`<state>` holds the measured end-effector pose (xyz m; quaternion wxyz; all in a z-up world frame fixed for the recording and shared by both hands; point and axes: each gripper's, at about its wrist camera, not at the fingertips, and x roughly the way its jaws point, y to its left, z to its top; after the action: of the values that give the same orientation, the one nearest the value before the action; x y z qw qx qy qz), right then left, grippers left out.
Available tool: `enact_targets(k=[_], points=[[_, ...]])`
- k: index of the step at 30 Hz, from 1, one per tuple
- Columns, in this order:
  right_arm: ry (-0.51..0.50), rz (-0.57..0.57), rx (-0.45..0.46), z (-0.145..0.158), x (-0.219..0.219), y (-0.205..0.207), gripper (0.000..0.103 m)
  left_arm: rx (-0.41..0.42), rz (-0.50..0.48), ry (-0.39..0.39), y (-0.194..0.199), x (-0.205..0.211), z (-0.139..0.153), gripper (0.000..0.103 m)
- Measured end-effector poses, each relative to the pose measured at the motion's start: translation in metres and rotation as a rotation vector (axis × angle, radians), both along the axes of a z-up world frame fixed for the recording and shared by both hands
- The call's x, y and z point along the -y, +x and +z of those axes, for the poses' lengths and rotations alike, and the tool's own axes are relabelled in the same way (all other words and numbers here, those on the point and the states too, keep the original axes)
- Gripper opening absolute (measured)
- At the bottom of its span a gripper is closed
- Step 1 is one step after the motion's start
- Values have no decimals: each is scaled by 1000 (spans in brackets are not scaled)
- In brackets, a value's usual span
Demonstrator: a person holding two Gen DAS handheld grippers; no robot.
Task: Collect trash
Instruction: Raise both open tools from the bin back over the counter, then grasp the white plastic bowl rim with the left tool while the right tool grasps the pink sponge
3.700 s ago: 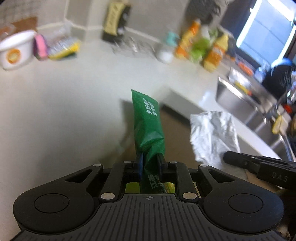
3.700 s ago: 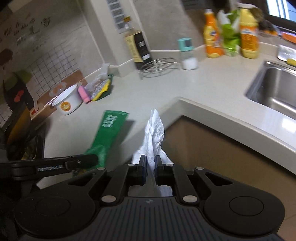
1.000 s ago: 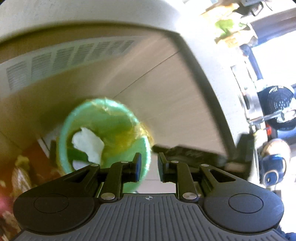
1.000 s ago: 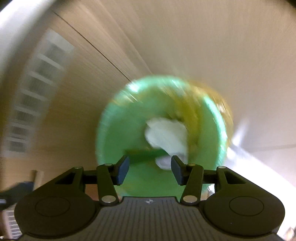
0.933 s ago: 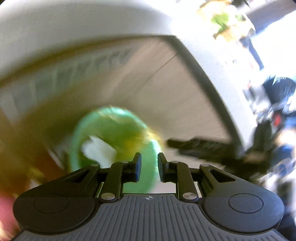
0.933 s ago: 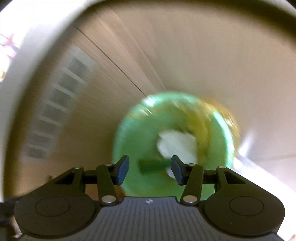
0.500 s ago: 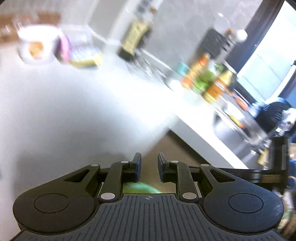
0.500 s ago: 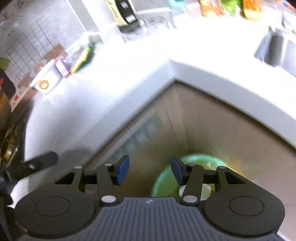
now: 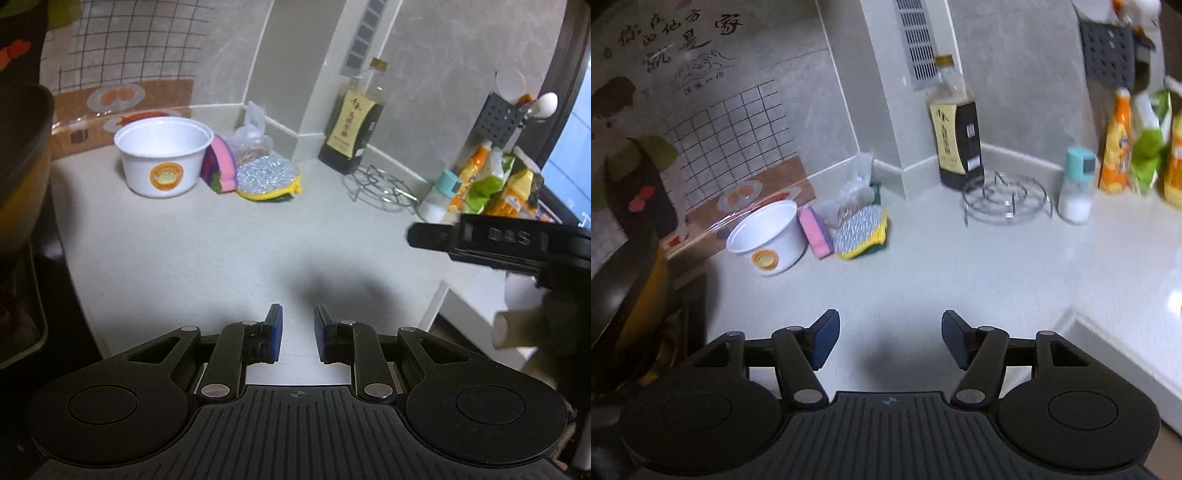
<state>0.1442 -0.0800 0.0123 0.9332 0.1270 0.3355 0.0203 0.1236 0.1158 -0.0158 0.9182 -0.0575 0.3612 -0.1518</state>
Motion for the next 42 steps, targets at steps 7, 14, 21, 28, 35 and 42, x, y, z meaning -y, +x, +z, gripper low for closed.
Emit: enact_targets(k=[7, 14, 21, 28, 35, 42], points=[[-79, 40, -49, -14, -23, 24, 62, -46, -3, 14, 23, -4, -7, 18], [-124, 172, -47, -28, -24, 66, 68, -136, 89, 5, 16, -8, -27, 16], [-74, 296, -57, -40, -52, 117, 74, -167, 187, -37, 3, -31, -30, 15], [-96, 315, -60, -51, -42, 94, 77, -184, 142, -9, 9, -22, -37, 15], [-69, 214, -118, -65, -3, 87, 77, -165, 77, -9, 17, -3, -34, 15], [9, 220, -101, -58, -7, 114, 77, -130, 97, -44, 15, -6, -31, 16]])
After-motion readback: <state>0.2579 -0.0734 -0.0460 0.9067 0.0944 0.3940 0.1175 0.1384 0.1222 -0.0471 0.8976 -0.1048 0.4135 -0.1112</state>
